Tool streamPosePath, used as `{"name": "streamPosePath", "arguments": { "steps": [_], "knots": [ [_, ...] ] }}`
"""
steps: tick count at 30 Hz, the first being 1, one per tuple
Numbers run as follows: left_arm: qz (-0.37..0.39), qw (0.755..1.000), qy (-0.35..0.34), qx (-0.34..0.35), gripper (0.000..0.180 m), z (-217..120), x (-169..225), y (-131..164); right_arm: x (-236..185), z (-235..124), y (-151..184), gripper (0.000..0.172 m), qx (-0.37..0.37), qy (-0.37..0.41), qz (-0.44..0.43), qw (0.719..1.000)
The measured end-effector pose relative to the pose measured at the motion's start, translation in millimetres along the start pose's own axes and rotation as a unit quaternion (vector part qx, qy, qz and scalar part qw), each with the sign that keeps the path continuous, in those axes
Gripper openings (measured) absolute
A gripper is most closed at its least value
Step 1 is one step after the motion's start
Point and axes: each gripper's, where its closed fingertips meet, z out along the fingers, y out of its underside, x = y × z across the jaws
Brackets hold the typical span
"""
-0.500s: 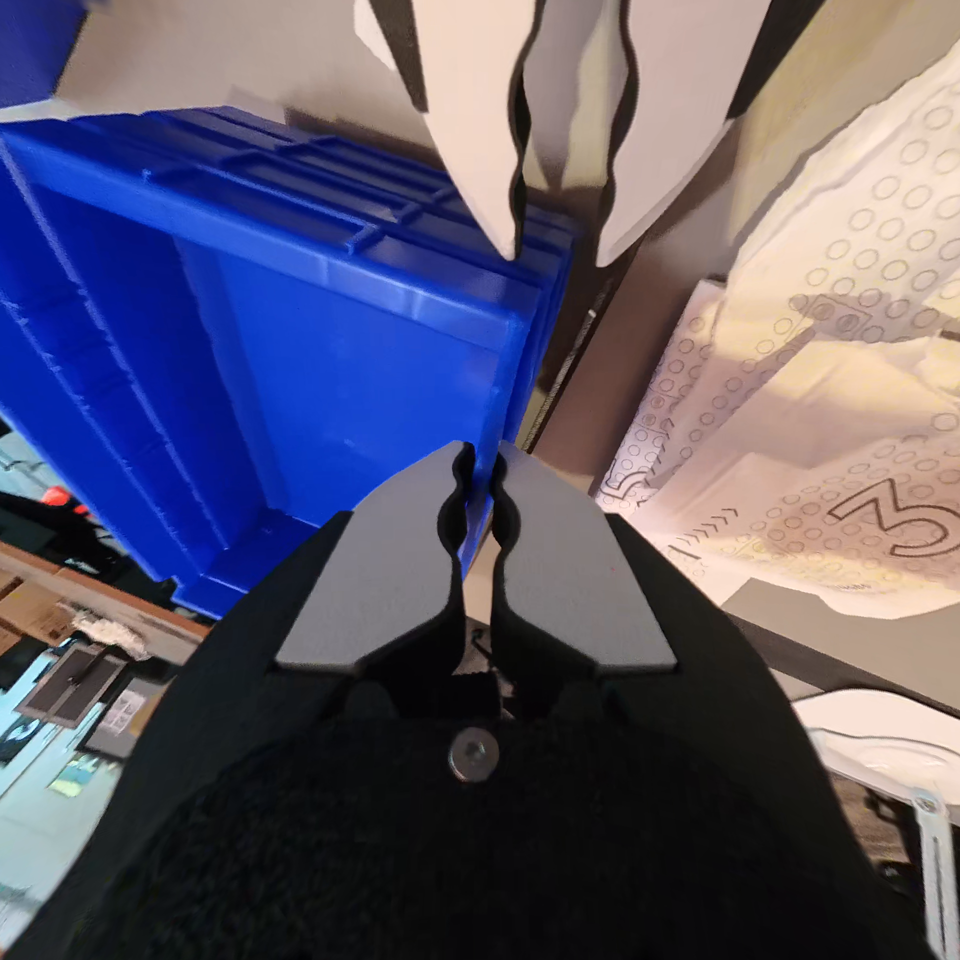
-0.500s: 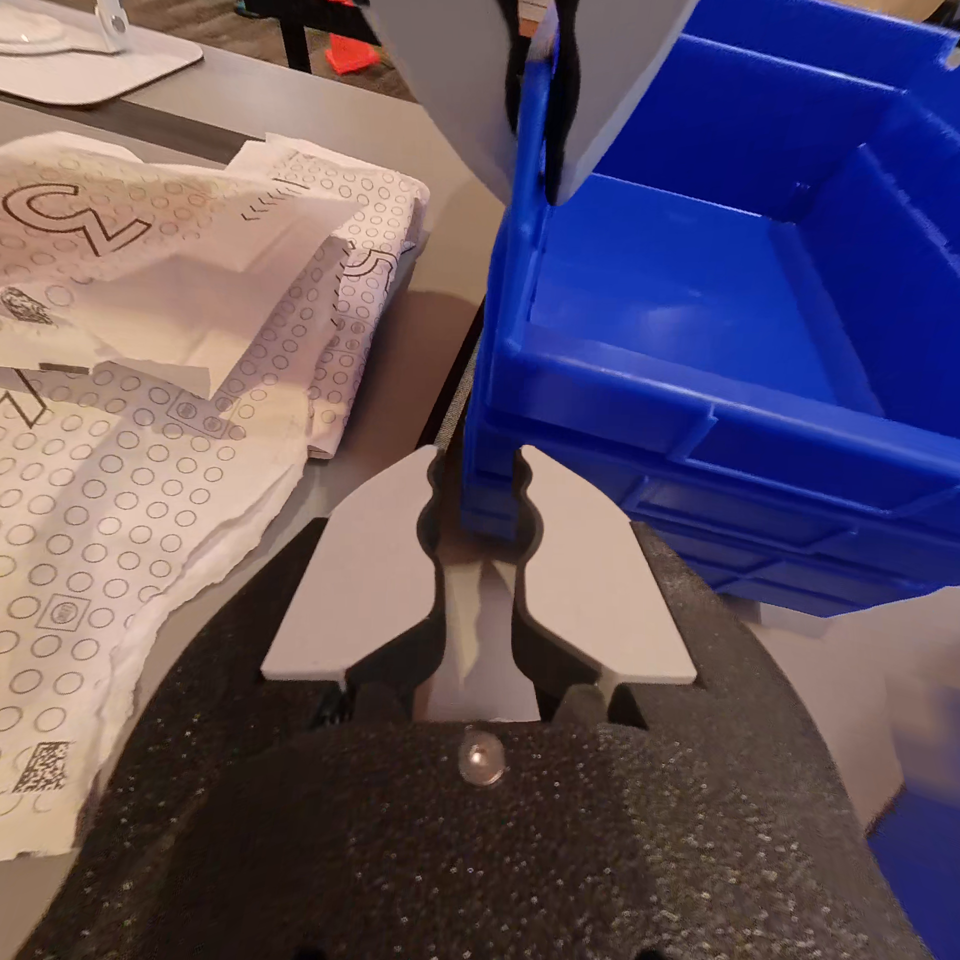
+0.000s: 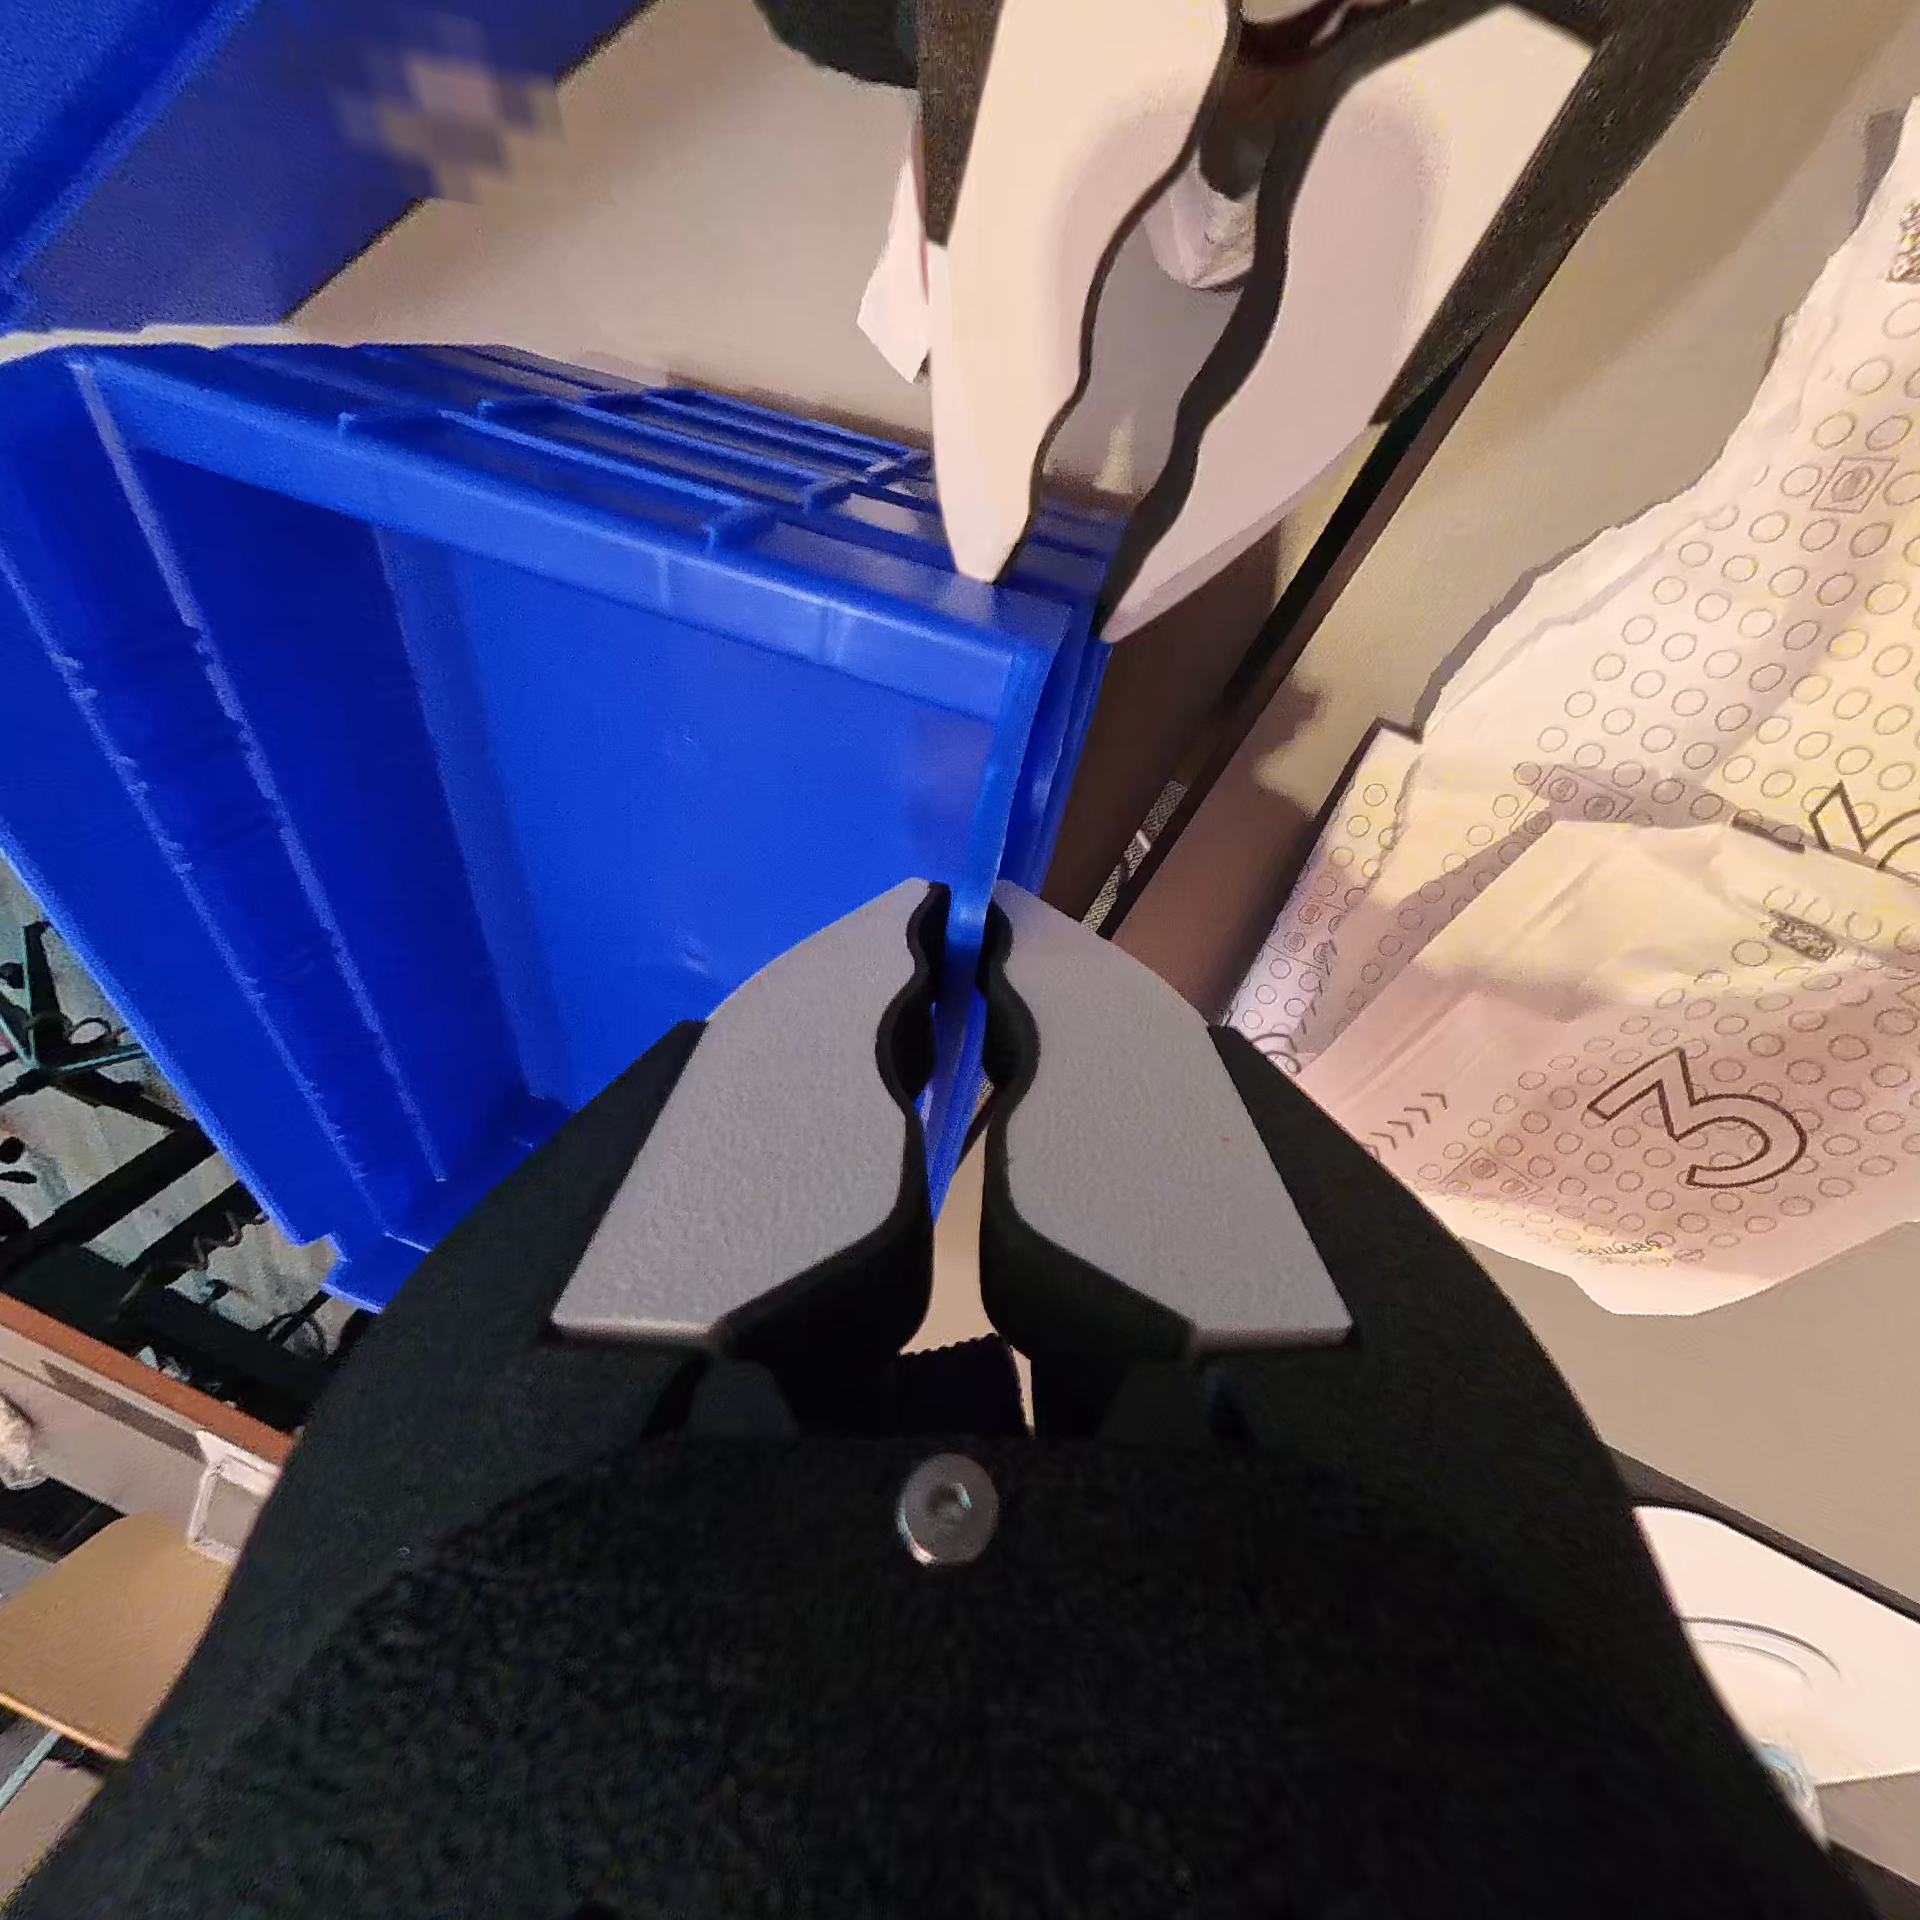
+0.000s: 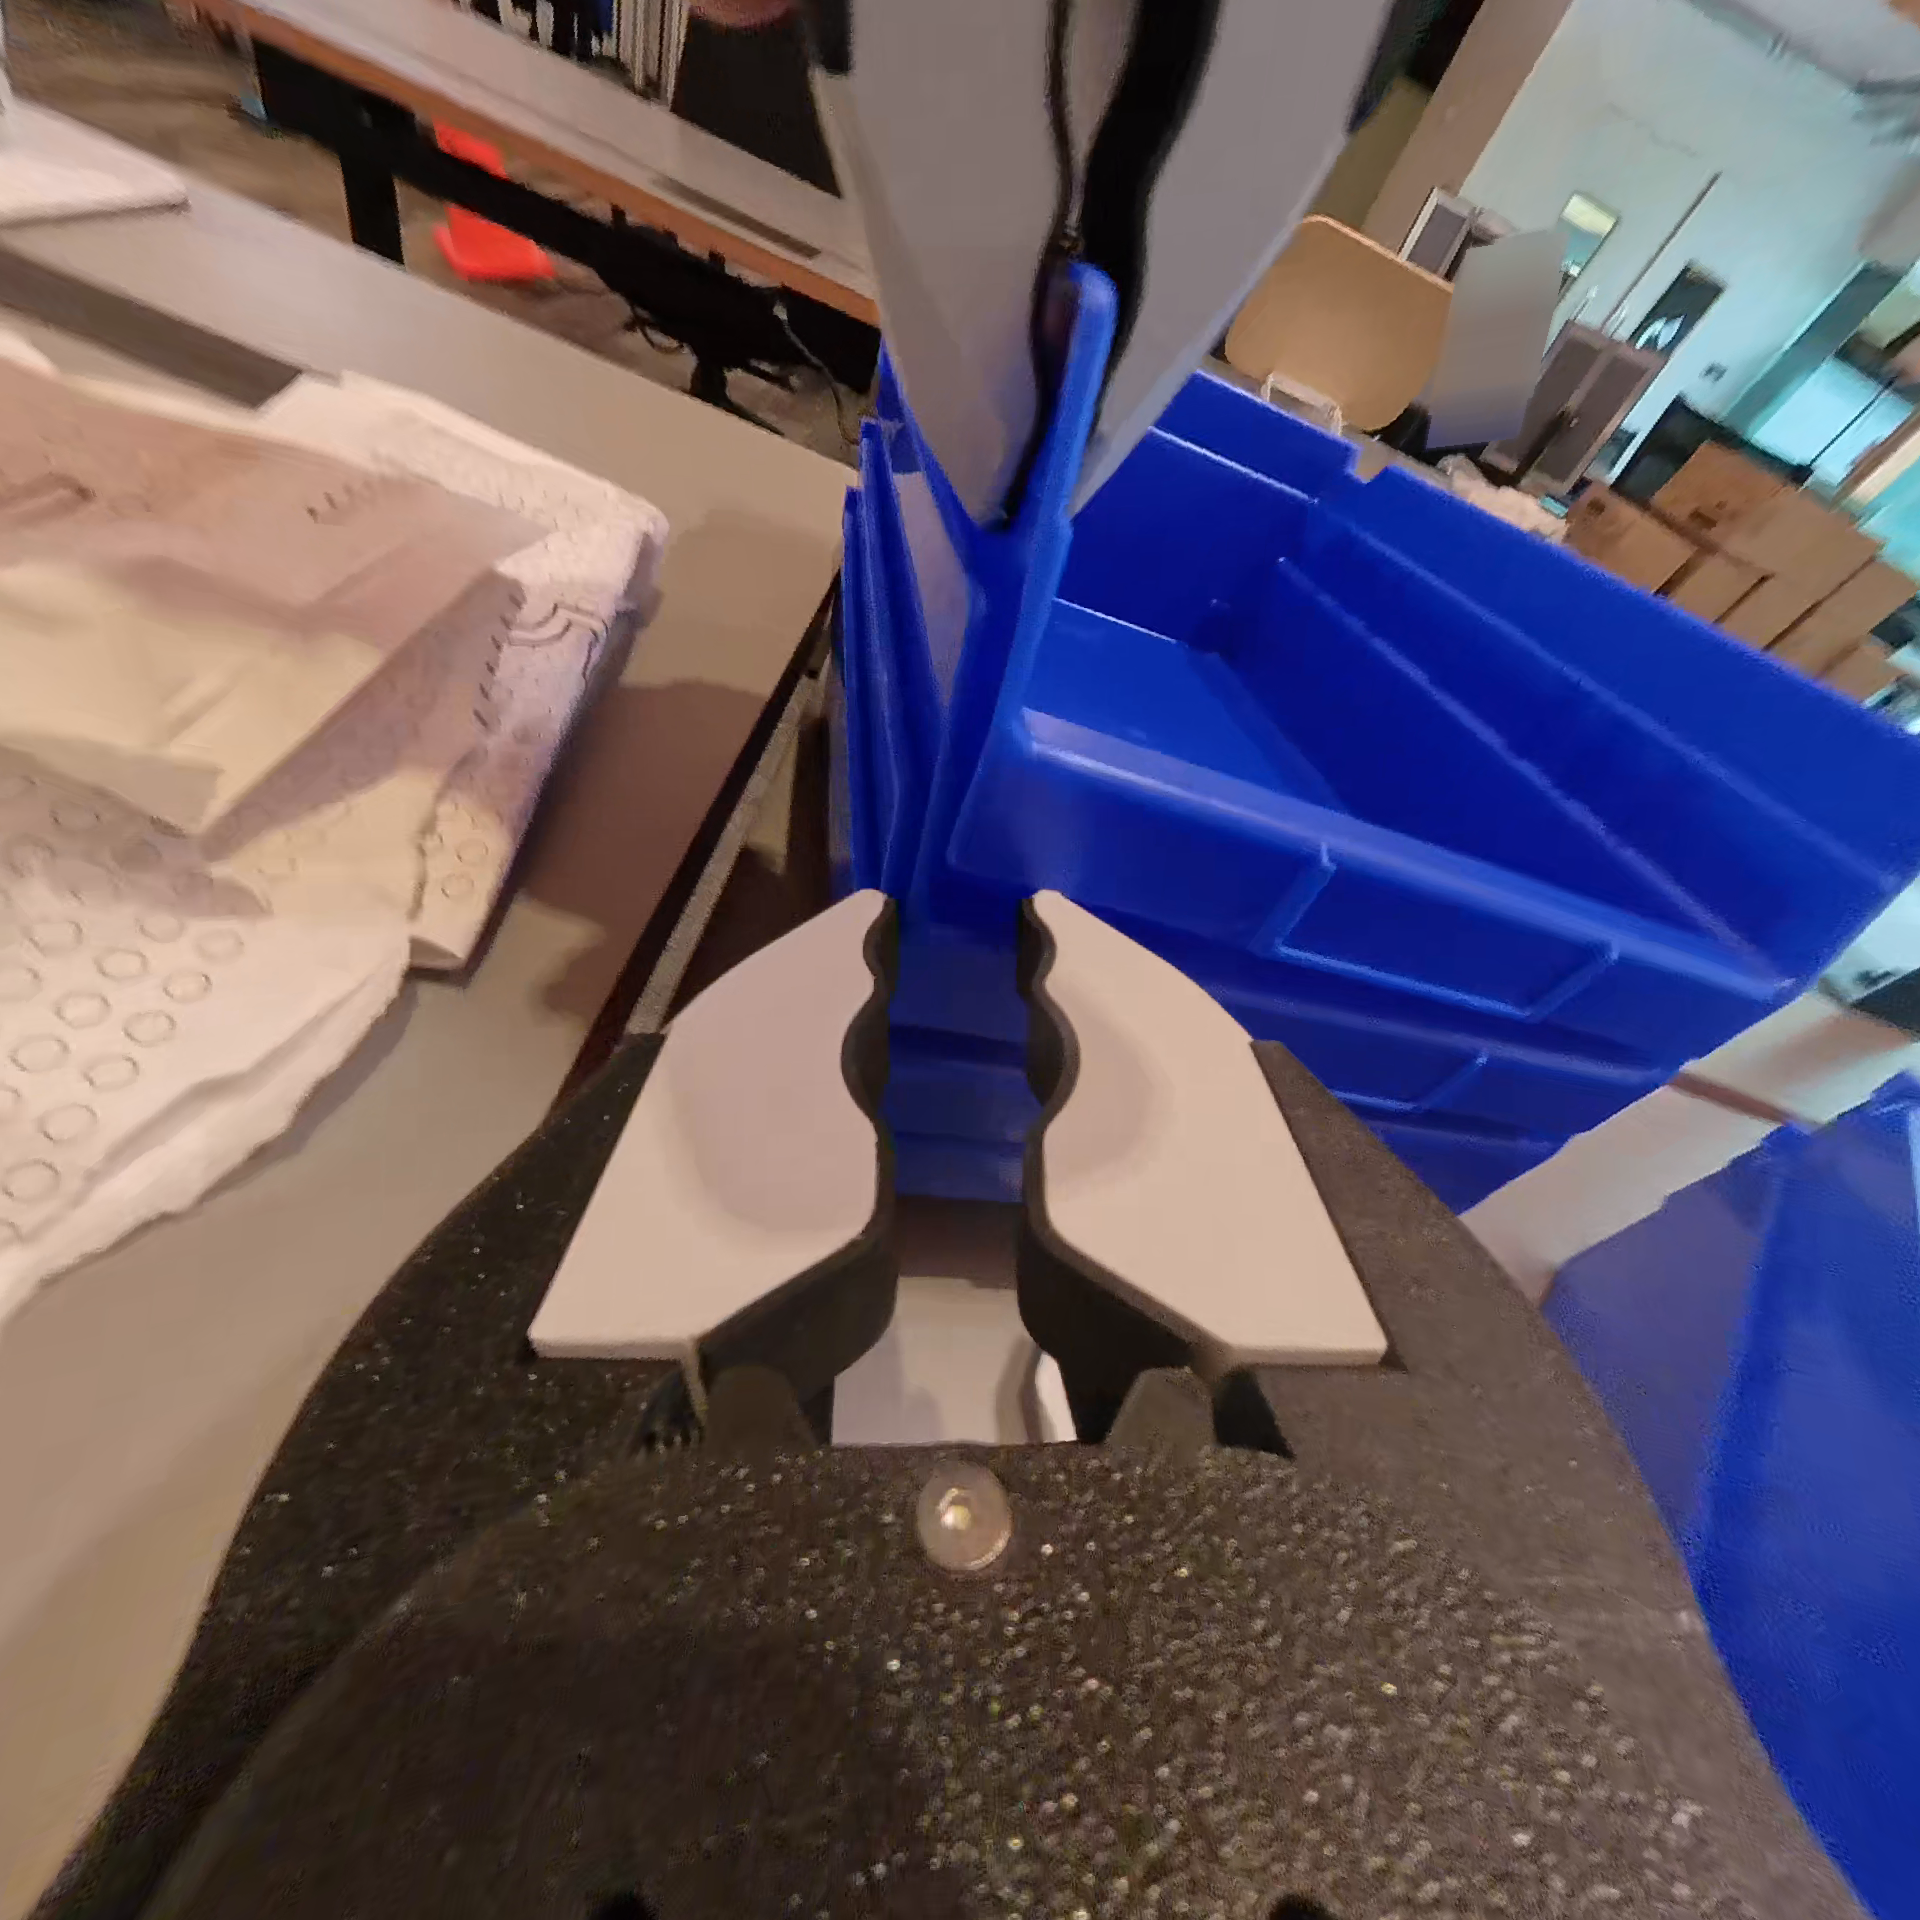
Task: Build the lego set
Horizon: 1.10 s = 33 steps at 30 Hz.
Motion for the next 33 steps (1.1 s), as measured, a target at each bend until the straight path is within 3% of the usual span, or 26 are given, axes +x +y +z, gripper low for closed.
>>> {"name": "streamPosePath", "arguments": {
  "steps": [4, 8, 12, 19, 33],
  "knots": [
    [0.002, 1.000, -0.004, -0.010, 0.004, -0.2, 0.7, -0.2, -2.6, -0.6, 0.8, 0.020, -0.002, 0.009, -0.097, 0.995],
    [0.004, 1.000, 0.011, -0.020, 0.004, -0.1, 6.3, 3.9, -18.8, 3.4, -2.0, 0.011, 0.002, 0.021, -0.242, 0.970],
    [-0.001, 0.999, 0.025, -0.046, 0.005, 5.0, 17.2, 15.5, -45.6, 17.7, 11.3, 0.029, -0.055, -0.016, -0.292, 0.955],
    [-0.011, 0.999, 0.020, -0.048, 0.005, 10.4, 23.6, 23.2, -50.8, 23.5, 17.1, 0.029, -0.098, -0.019, -0.265, 0.959],
    [-0.034, 0.998, 0.045, -0.012, 0.006, 7.2, 23.9, 28.3, -55.6, 28.2, 18.9, 0.036, -0.111, -0.004, -0.277, 0.954]
  ]
}}
